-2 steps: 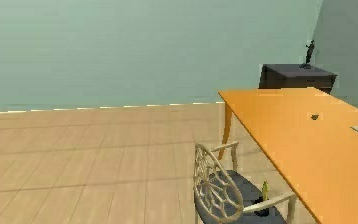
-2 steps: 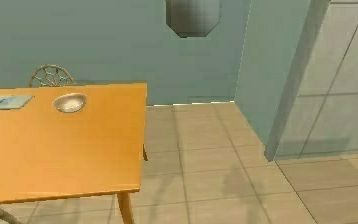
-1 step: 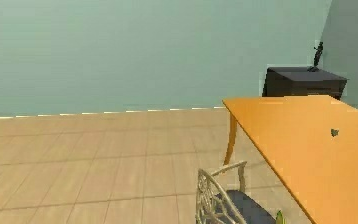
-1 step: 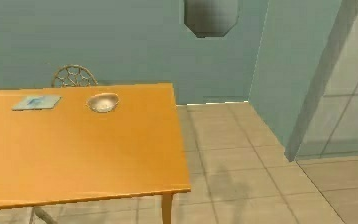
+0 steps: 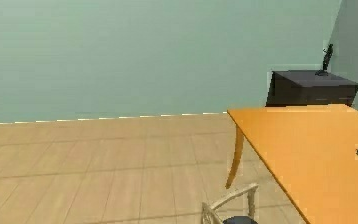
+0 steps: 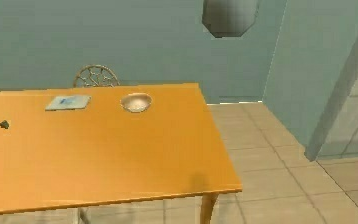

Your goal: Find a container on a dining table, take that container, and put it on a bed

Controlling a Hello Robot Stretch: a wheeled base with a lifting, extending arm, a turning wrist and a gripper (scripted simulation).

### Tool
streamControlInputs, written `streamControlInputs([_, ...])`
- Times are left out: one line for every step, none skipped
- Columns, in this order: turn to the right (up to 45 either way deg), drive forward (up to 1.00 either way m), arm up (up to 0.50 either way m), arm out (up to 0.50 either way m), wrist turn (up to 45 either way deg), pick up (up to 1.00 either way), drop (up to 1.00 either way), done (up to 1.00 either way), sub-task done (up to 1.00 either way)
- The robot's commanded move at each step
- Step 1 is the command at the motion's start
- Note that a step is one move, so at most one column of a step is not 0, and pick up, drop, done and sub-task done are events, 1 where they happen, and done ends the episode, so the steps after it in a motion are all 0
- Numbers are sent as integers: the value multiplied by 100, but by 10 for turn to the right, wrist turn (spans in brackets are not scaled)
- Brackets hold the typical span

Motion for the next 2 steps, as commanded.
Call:
streamControlInputs([-90,0,0,0,0,0,0,0,0])
streamControlInputs([450,0,0,0,0,0,0,0,0])
